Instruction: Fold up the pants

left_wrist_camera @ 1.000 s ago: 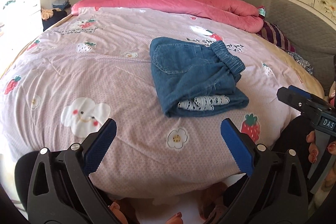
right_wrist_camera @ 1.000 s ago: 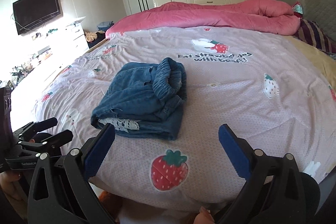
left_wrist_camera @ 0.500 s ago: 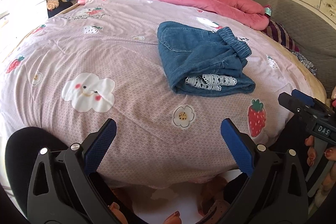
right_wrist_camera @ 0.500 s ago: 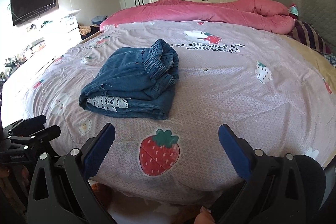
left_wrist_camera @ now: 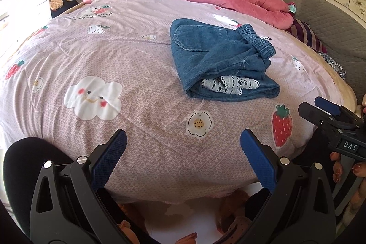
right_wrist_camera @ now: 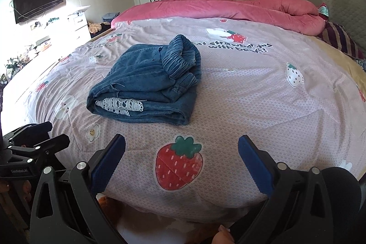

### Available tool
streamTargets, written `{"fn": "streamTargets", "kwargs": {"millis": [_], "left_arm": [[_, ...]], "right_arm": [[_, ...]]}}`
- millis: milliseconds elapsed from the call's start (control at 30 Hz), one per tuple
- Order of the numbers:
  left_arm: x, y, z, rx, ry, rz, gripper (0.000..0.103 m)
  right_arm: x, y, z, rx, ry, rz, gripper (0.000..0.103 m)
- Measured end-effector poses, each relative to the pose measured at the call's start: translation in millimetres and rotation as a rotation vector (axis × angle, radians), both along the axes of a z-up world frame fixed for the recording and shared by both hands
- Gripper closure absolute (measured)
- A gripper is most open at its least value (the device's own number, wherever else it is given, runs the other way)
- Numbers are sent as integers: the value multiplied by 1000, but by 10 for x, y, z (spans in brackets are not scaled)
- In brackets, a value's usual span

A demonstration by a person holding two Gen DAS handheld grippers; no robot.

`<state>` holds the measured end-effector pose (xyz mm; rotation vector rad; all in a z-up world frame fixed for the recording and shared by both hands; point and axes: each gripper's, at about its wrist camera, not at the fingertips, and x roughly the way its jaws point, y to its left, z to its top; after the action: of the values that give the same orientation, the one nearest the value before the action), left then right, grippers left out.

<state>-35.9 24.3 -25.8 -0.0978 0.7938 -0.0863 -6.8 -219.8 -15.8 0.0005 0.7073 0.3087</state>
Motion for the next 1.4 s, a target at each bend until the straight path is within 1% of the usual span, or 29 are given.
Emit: {"fn": "streamTargets", "kwargs": {"millis": [1033, 1400], "left_arm": [[-8, -3, 19, 22, -6, 6, 9], [-21, -15, 27, 14, -5, 0, 10]], "right_arm": [[16, -26, -27, -14, 17, -20, 5], [21, -27, -26, -15, 19, -18, 5]]}}
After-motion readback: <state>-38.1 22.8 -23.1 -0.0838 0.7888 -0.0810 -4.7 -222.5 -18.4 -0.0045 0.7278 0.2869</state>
